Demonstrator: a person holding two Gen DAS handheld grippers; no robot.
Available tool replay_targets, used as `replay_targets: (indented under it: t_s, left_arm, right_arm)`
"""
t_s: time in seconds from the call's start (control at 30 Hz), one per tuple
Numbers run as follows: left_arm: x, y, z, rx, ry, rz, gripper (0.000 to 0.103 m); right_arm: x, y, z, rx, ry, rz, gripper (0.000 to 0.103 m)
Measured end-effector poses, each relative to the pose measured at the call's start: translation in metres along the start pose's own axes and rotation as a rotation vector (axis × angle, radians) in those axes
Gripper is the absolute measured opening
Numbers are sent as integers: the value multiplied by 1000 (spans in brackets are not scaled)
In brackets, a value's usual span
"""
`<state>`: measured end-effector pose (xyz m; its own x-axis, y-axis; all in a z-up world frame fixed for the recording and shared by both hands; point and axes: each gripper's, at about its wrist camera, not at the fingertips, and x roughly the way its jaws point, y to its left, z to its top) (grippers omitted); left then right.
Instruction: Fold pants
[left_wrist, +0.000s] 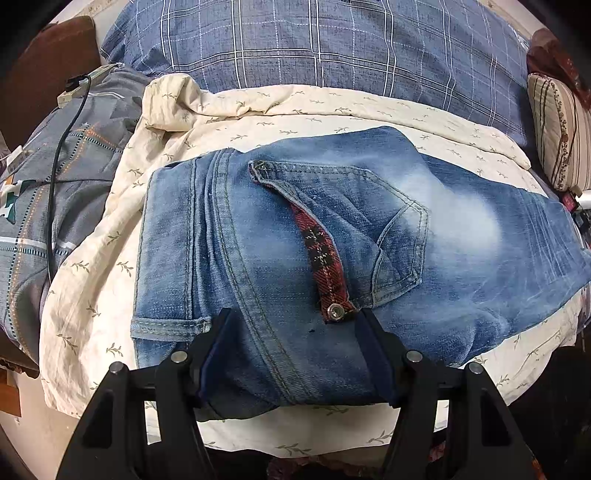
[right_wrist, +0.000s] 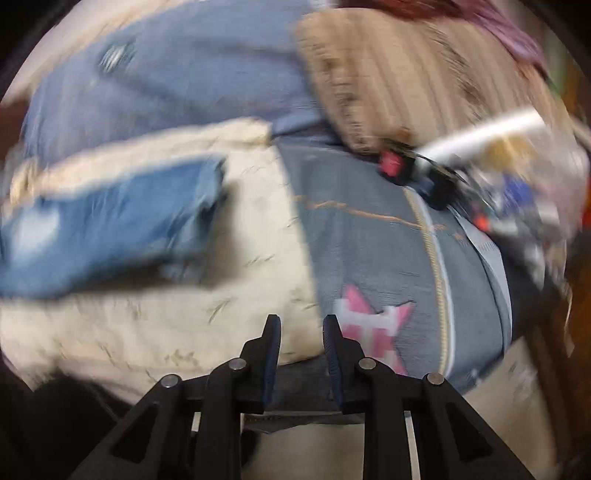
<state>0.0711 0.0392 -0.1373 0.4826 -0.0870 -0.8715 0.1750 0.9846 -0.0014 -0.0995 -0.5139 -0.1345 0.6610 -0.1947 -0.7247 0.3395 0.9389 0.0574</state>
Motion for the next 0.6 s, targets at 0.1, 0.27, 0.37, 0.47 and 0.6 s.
replay_targets:
  t_s: [0.1,0.27,0.37,0.47,0.6]
  left_arm:
    - [0,1,-1,-9,-3,2,68]
    - [0,2,-2,-1,-2,4,69]
    - [1,4,-4,16,-2,14,74]
    - [3,8,-6,17,3,-4,74]
    - [2,8,-5,17,18,0,74]
  right_arm:
    - [-18,6,24,69,-74,166,27]
    - [10,68,70,64,-70,290,27]
    - [51,93,81,54,-27,310,27]
    - [99,93,82,99,80,301,27]
    - [134,76,64,160,166,284,24]
